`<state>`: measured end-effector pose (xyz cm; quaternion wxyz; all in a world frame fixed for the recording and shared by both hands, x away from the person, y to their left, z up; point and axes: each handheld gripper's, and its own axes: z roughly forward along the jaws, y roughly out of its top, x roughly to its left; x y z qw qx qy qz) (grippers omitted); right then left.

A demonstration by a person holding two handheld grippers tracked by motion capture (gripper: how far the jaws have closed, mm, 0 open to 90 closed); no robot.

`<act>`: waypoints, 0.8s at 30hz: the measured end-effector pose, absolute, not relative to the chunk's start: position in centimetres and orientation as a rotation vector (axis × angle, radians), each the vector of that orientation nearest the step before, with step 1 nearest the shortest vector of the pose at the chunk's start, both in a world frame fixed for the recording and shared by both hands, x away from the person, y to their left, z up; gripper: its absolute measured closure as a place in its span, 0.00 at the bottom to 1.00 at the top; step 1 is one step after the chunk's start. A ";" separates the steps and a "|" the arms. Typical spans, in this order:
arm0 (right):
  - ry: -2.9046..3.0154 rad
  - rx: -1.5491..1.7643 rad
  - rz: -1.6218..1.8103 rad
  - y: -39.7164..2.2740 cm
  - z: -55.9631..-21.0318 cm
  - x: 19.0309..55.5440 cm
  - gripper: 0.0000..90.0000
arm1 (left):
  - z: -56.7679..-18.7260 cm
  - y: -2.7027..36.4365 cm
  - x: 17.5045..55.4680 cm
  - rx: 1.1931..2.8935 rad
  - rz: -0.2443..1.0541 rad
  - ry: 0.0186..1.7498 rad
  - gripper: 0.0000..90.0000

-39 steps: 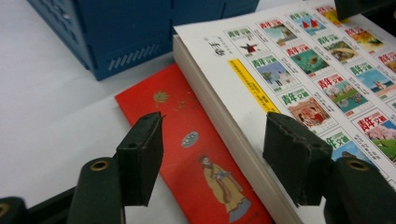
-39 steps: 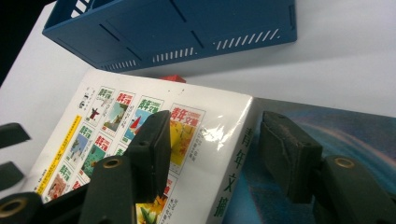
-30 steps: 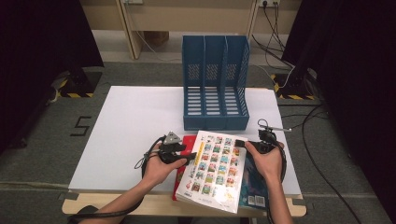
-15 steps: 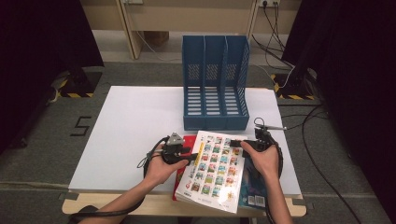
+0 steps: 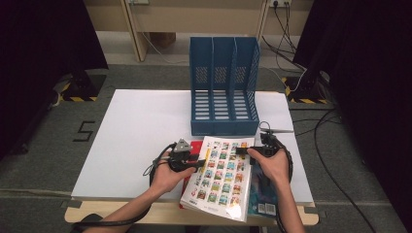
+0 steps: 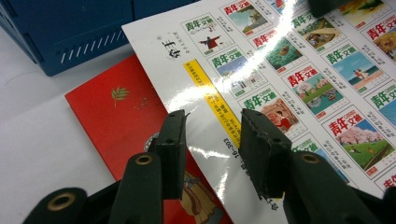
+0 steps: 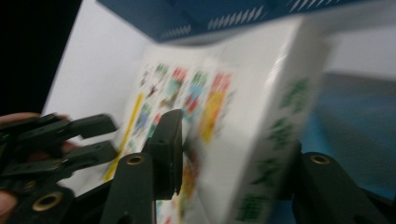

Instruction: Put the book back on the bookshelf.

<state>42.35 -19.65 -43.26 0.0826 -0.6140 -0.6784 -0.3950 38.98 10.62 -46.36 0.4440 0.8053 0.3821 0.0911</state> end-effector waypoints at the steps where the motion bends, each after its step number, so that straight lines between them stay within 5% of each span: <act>1: -2.032 -1.831 -1.160 -19.2 -43.6 42.4 0.60 | -46.4 10.6 39.0 1.995 0.226 0.948 0.68; 10: -1.998 -1.813 -1.153 -19.3 -42.1 42.5 0.77 | -46.3 10.6 38.9 1.994 0.235 0.949 0.67; 24: -1.985 -1.827 -1.232 -18.5 -39.3 42.0 0.83 | -45.6 13.2 38.9 1.885 0.260 1.028 0.53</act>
